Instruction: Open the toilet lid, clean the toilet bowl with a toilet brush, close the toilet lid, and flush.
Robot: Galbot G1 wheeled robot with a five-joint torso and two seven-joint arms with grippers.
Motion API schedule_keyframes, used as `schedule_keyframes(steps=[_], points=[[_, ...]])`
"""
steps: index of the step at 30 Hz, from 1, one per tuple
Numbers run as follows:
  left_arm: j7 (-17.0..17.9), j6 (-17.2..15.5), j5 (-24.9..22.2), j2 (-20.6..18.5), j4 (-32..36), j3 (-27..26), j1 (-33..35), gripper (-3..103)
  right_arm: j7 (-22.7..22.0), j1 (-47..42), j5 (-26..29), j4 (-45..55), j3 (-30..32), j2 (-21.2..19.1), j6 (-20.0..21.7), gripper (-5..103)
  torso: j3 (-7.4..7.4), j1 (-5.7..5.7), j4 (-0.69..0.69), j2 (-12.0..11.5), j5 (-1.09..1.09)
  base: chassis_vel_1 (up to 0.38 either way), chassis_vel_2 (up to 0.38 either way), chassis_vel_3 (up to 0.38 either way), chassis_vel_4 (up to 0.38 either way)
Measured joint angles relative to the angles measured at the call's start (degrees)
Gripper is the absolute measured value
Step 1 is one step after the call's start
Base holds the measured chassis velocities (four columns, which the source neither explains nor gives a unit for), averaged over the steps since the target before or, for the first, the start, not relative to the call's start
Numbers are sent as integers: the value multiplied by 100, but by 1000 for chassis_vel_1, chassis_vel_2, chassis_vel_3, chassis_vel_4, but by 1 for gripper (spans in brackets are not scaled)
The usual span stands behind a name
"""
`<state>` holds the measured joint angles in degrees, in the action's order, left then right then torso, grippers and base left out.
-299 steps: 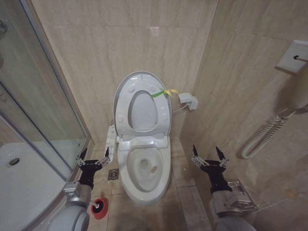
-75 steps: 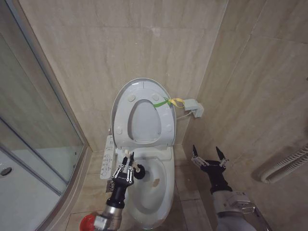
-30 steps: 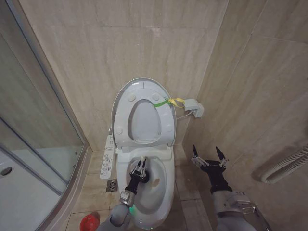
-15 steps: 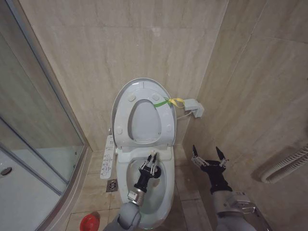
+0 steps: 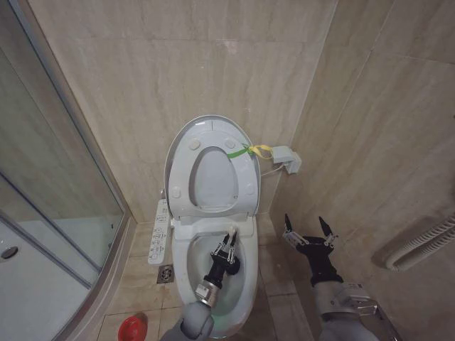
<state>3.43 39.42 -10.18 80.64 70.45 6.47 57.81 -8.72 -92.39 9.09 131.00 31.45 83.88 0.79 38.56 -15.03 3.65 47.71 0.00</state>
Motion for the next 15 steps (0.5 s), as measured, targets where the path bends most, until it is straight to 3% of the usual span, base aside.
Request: schedule_keyframes(steps=[9, 15], points=[[-84, 267, 68, -12, -775, -201, -186, 18, 0, 0, 0, 0, 0, 0, 0, 100, 0, 0, 0, 0, 0, 0, 0, 0, 0], [-34, 134, 180, -54, -441, -216, -119, 18, 0, 0, 0, 0, 0, 0, 0, 100, 0, 0, -1, 0, 0, 0, 0, 0, 0]])
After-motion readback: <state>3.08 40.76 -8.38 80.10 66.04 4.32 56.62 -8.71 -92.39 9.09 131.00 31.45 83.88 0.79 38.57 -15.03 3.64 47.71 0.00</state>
